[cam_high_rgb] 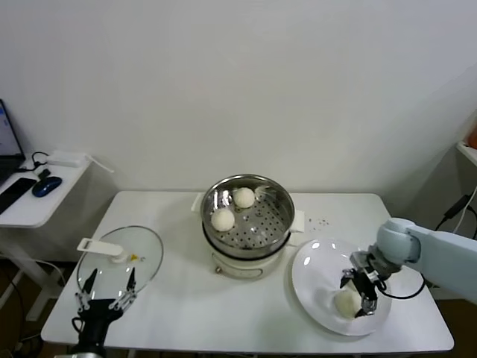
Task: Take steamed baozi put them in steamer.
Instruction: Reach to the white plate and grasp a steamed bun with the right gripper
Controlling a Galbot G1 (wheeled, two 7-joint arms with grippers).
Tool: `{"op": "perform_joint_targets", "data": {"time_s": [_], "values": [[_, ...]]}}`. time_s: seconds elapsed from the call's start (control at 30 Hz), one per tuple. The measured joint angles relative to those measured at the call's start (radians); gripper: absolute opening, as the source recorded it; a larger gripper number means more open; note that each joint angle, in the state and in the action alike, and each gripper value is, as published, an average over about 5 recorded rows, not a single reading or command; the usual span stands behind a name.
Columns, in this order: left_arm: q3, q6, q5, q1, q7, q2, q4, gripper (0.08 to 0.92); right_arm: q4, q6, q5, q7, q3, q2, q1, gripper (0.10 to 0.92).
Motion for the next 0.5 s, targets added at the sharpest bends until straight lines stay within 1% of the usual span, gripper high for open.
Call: {"op": "perform_joint_targets", "data": {"time_s": [0.33,0.43,0.5], "values": [[0.005,0.000,0.006,-0.011,0.000,0.000,0.012,0.823,-0.013,0.001,-0.014,0.000,0.011,0.016,-0.014,0.823],[0.004,0.000,0.007,-0.012,0.000,0.000,0.012,0.823,-0.016,0.001,-0.016,0.000,0.014,0.022,-0.017,0.802],[0.004,0.000,0.007,-0.012,-0.001,0.000,0.012,0.823,-0.016,0.001,-0.017,0.001,0.015,0.025,-0.018,0.772]]}}
